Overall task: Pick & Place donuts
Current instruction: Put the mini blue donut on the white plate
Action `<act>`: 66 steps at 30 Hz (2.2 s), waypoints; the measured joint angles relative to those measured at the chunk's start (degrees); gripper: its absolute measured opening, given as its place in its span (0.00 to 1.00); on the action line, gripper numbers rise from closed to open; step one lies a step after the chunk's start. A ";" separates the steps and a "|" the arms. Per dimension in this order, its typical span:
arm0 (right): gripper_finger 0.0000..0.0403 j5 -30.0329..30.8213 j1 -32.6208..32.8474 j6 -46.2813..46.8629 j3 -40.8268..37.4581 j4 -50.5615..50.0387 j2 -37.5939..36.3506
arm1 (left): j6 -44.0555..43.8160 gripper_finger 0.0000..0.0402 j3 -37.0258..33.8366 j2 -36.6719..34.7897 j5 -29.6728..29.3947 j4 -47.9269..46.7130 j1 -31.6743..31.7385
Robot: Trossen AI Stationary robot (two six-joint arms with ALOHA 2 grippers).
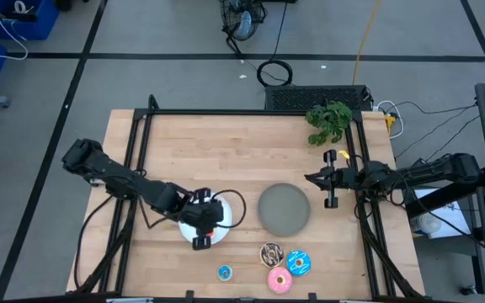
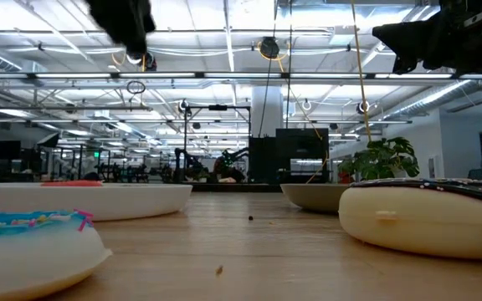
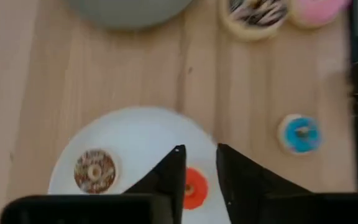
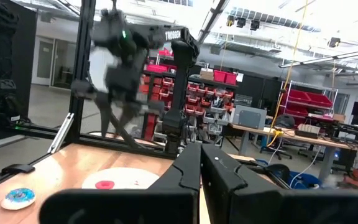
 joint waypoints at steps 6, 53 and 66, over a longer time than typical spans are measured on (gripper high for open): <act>0.00 0.00 0.00 0.00 0.00 -0.04 0.00 | 1.12 0.02 7.05 0.00 -2.87 -5.85 -1.47; 0.00 0.00 0.00 -0.02 0.00 -0.15 -0.02 | -4.27 0.06 8.91 1.13 -4.81 -6.54 -1.63; 0.00 0.01 -0.02 -0.02 0.00 -0.21 -0.02 | 3.72 0.01 22.25 23.19 9.36 -7.68 -3.84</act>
